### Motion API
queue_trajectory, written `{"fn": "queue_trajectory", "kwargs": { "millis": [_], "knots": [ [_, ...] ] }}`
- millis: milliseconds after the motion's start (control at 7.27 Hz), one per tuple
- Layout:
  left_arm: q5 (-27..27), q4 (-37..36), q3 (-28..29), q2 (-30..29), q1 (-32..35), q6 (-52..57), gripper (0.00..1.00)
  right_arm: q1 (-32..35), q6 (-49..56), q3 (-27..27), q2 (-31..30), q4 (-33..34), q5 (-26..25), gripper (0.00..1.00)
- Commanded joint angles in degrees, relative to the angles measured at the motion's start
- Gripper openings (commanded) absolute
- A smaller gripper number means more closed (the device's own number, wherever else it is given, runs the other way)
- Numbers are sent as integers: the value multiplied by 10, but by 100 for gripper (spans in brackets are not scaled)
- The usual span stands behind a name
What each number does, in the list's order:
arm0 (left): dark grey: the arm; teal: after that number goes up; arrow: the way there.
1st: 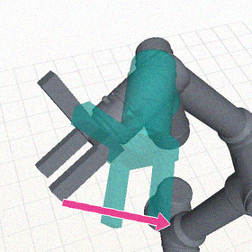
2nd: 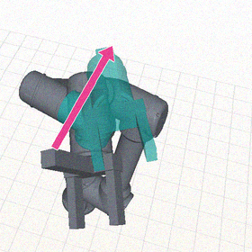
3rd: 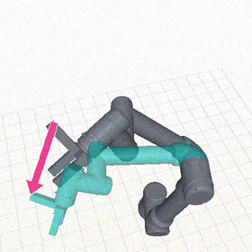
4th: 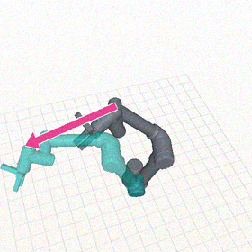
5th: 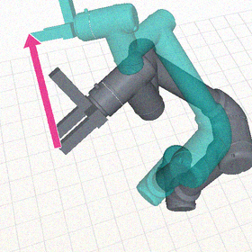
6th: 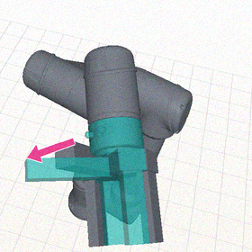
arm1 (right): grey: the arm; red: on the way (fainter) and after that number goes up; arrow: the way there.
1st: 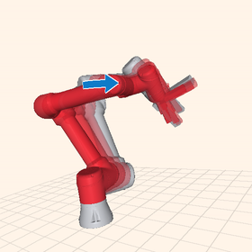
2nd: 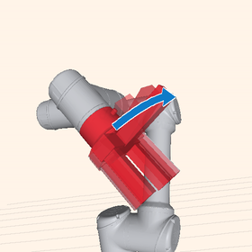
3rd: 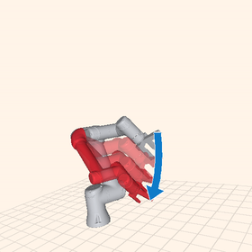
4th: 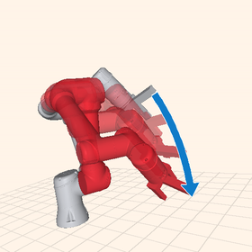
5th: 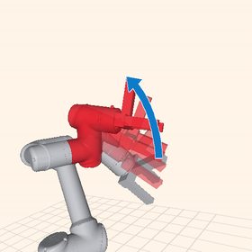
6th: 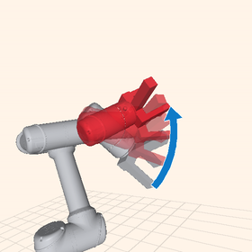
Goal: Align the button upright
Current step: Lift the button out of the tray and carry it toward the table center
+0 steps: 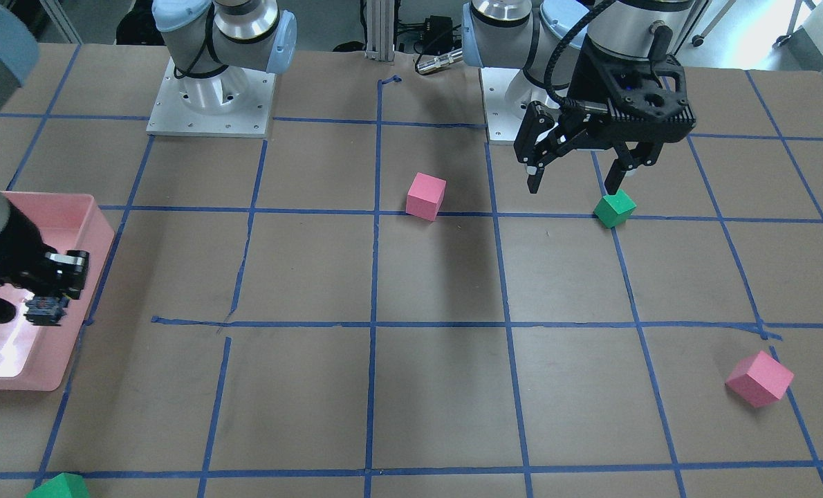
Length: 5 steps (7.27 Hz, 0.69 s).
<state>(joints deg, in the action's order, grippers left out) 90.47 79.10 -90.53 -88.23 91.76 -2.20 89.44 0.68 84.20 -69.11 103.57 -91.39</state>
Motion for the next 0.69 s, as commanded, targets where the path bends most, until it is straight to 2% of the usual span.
{"fn": "queue_trajectory", "kwargs": {
  "millis": [0, 138, 550],
  "knots": [
    [1, 0, 0, 0, 0, 0, 100, 97, -131, -7, 82, 96, 26, 0],
    [1, 0, 0, 0, 0, 0, 100, 125, -181, -8, 113, 130, 54, 0],
    [1, 0, 0, 0, 0, 0, 100, 171, -225, -10, 167, 185, 49, 0]
  ]
}}
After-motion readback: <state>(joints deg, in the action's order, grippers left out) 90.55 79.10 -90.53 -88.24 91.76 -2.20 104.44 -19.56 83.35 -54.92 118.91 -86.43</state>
